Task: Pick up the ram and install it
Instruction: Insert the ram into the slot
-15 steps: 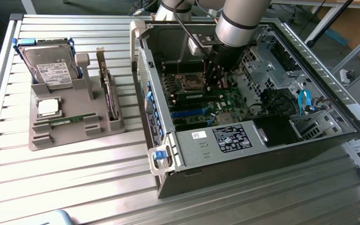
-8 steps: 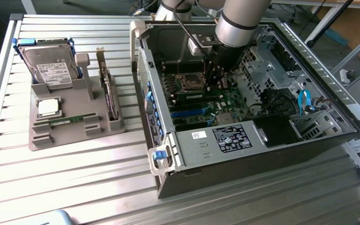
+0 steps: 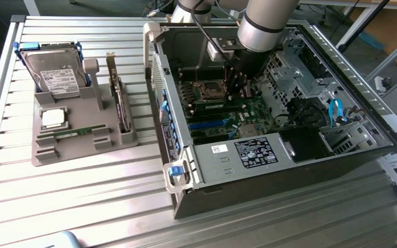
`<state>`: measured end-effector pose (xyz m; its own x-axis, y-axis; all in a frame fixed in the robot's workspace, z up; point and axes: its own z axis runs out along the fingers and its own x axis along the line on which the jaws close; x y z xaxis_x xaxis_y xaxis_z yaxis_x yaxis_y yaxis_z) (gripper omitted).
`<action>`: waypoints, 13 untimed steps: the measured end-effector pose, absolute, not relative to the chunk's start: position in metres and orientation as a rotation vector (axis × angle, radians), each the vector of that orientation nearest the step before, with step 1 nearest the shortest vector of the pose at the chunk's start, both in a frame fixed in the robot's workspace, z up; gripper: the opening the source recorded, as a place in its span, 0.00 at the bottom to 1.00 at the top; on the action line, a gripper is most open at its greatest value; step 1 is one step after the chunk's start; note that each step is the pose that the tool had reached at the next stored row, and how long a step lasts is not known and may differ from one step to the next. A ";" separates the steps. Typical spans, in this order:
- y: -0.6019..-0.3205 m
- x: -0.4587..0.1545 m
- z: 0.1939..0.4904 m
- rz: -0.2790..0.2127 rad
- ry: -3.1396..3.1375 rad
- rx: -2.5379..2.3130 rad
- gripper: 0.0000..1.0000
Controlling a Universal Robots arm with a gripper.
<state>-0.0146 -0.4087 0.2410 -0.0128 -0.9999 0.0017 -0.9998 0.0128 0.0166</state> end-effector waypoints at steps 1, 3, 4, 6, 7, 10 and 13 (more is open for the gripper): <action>-0.409 -0.015 0.241 -0.017 -2.226 2.198 0.12; -0.409 -0.015 0.241 -0.016 -2.226 2.198 0.12; -0.409 -0.015 0.241 -0.017 -2.226 2.198 0.12; -0.409 -0.015 0.241 -0.016 -2.226 2.198 0.12; -0.409 -0.015 0.241 -0.017 -2.226 2.198 0.12; -0.409 -0.015 0.240 -0.017 -2.226 2.198 0.12; -0.409 -0.015 0.239 -0.016 -2.226 2.198 0.12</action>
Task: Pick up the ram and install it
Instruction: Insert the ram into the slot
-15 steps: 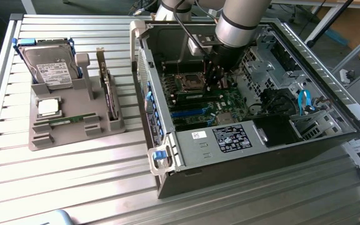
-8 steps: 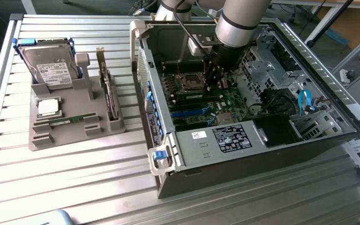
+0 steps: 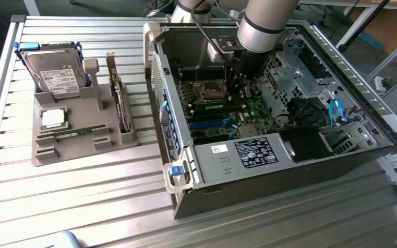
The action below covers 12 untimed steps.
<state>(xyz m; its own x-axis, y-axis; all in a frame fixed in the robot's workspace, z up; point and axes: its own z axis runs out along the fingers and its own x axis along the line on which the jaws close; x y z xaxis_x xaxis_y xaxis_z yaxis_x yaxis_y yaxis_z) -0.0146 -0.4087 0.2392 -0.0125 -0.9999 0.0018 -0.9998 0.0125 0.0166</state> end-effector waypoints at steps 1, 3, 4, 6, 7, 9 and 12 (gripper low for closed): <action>-0.409 -0.015 0.239 -0.016 -2.226 2.198 0.12; -0.408 -0.015 0.239 -0.017 -2.226 2.199 0.12; -0.408 -0.015 0.239 -0.017 -2.226 2.199 0.12; -0.408 -0.015 0.239 -0.017 -2.226 2.198 0.12; -0.408 -0.015 0.239 -0.017 -2.226 2.198 0.12; -0.408 -0.015 0.239 -0.017 -2.226 2.198 0.12; -0.408 -0.015 0.239 -0.017 -2.226 2.199 0.12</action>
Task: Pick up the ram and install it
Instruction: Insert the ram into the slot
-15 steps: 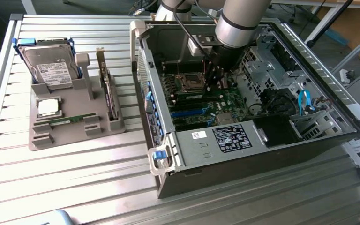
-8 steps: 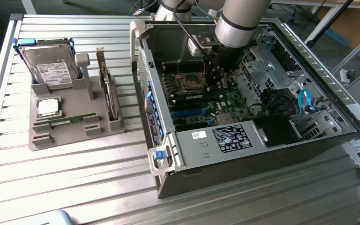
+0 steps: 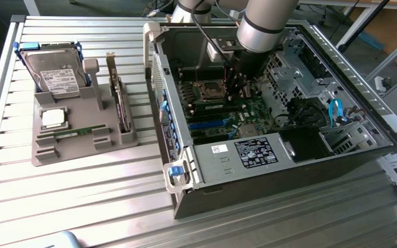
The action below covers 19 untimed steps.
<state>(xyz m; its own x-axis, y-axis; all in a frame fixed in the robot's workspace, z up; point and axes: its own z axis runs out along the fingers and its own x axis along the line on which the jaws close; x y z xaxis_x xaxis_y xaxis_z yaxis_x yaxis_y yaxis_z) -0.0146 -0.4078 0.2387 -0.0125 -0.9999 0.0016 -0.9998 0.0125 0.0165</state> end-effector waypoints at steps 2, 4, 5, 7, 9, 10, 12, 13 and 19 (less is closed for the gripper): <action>-0.407 -0.015 0.239 -0.017 -2.226 2.199 0.12; -0.407 -0.015 0.239 -0.017 -2.226 2.199 0.12; -0.407 -0.015 0.239 -0.017 -2.226 2.198 0.12; -0.407 -0.015 0.240 -0.017 -2.226 2.198 0.12; -0.407 -0.015 0.243 -0.017 -2.226 2.199 0.12; -0.407 -0.015 0.243 -0.017 -2.226 2.198 0.12; -0.407 -0.015 0.243 -0.017 -2.226 2.199 0.12; -0.407 -0.015 0.243 -0.017 -2.226 2.199 0.12; -0.407 -0.015 0.242 -0.017 -2.226 2.199 0.12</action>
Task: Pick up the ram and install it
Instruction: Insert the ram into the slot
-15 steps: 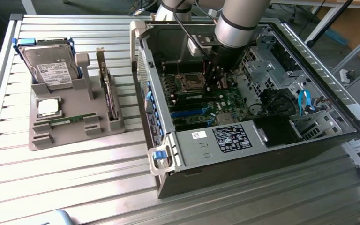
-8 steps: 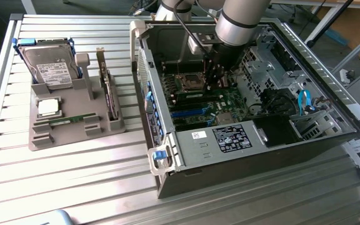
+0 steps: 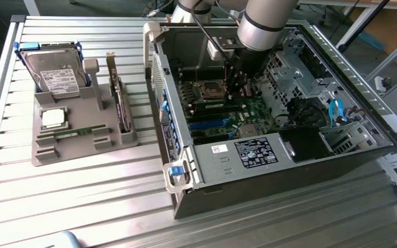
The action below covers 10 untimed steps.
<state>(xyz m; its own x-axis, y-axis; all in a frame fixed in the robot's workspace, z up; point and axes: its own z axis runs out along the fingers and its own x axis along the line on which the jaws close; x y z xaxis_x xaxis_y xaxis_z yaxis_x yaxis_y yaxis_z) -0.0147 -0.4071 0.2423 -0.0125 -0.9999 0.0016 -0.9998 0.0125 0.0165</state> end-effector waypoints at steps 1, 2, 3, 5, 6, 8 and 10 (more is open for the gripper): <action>-0.407 -0.015 0.242 -0.017 -2.226 2.198 0.12; -0.407 -0.015 0.242 -0.017 -2.226 2.198 0.12; -0.407 -0.015 0.242 -0.017 -2.226 2.198 0.12; -0.407 -0.015 0.242 -0.017 -2.226 2.198 0.12; -0.407 -0.015 0.242 -0.017 -2.226 2.198 0.12; -0.407 -0.015 0.242 -0.017 -2.226 2.198 0.12; -0.407 -0.015 0.242 -0.017 -2.226 2.199 0.12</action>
<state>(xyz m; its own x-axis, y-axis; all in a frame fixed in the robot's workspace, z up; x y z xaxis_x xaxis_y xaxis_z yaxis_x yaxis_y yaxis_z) -0.0153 -0.4071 0.2421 -0.0125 -0.9999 0.0015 -0.9998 0.0125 0.0165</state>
